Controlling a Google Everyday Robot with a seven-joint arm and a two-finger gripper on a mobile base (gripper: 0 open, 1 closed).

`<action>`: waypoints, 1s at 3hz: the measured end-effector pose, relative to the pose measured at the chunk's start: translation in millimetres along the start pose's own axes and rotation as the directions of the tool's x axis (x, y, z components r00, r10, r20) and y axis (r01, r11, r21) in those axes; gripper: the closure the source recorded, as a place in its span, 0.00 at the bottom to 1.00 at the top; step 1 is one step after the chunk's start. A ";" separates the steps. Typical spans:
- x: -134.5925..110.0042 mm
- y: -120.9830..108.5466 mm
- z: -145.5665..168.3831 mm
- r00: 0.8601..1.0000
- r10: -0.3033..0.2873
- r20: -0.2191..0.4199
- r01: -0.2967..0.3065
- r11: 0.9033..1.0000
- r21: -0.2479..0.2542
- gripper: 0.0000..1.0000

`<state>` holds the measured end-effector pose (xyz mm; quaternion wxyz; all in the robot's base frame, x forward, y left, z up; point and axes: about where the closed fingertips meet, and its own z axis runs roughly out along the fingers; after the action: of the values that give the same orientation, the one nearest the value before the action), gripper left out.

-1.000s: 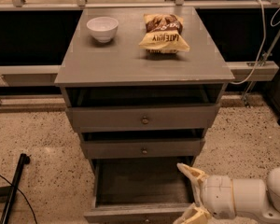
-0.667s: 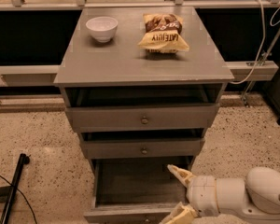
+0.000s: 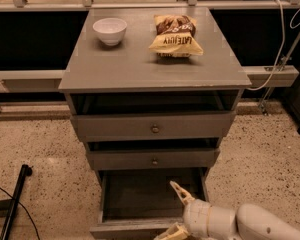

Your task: Close bottom drawer

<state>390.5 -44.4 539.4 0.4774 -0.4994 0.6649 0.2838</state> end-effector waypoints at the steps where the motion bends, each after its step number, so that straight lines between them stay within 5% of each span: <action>1: 15.9 15.4 16.8 0.998 0.038 0.044 -0.037 0.999 -0.024 0.00; 3: 56.8 -48.3 -36.2 0.994 -0.092 -0.066 0.098 0.990 0.099 0.00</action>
Offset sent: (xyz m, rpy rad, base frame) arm 0.0358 -0.0792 -0.0156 -0.1442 -0.1041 -0.1408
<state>420.4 -114.0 505.9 0.4945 -0.5140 0.6684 0.2111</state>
